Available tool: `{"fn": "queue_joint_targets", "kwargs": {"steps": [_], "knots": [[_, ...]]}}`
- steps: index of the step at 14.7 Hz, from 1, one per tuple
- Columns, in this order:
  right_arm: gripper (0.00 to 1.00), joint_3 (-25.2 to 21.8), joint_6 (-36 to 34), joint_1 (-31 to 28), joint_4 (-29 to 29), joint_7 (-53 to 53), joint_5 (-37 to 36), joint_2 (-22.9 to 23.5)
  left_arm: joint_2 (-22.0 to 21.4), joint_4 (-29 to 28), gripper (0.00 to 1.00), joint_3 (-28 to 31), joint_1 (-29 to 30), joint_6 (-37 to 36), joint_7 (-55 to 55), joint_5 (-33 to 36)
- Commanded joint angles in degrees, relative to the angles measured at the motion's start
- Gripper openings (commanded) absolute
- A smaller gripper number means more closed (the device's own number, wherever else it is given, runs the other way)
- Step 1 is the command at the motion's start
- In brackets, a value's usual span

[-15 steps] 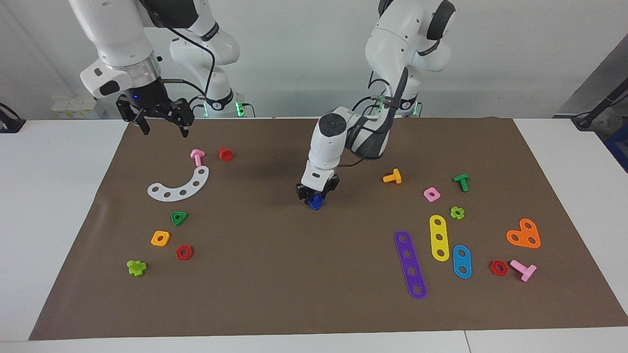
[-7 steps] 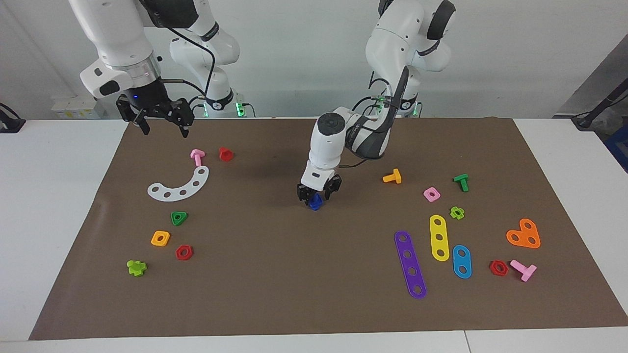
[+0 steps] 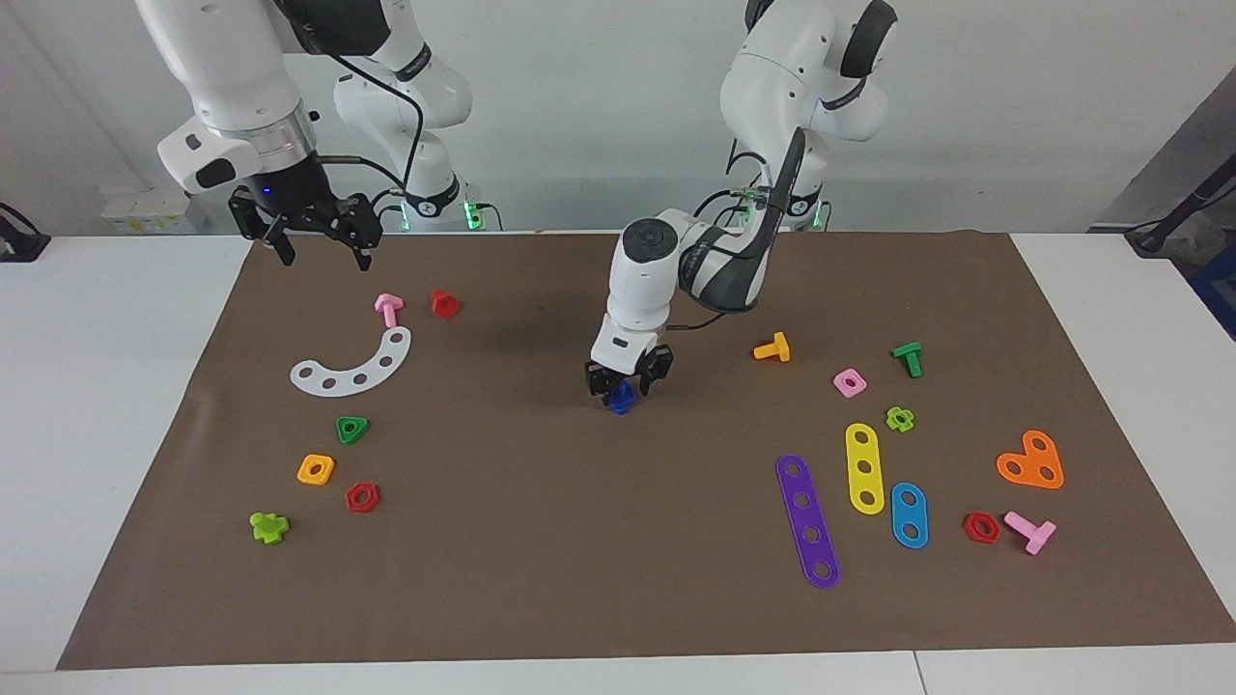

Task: Unscrew and place screws in storage area
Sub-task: 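Carry the blue nut toward the purple strip while the right gripper reaches inward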

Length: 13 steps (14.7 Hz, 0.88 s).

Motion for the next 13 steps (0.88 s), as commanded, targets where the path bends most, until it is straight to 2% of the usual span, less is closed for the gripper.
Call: {"fn": "queue_joint_targets", "kwargs": {"steps": [1,2,6,9,11,13], "knots": [[1.0,0.3,-0.7,-0.9,-0.2,-1.4,0.7,-0.2,-0.7,-0.1,0.63,1.0,-1.2,-1.0,-0.4,1.6],[1.0,0.3,-0.7,-0.9,-0.3,-1.4,0.7,-0.2,-0.7,-0.1,0.59,1.0,-1.2,-1.1,-0.3,1.6],[1.0,0.3,-0.7,-0.9,-0.2,-1.4,0.7,-0.2,-0.7,0.6,0.29,0.9,-1.2,-2.5,-0.3,1.6],[1.0,0.3,-0.6,-0.9,-0.2,-1.4,0.7,-0.2,-0.7,1.1,0.01,0.8,-1.1,-3.4,-0.3,1.4],[1.0,0.3,-0.7,-0.9,-0.2,-1.5,0.7,-0.2,-0.6,3.4,0.01,0.8,-1.0,-6.7,-0.2,1.1],[1.0,0.2,-0.8,-0.9,-0.2,-1.5,0.7,-0.2,0.4,9.0,0.03,0.6,-0.5,-12.9,-0.1,0.8]]}}
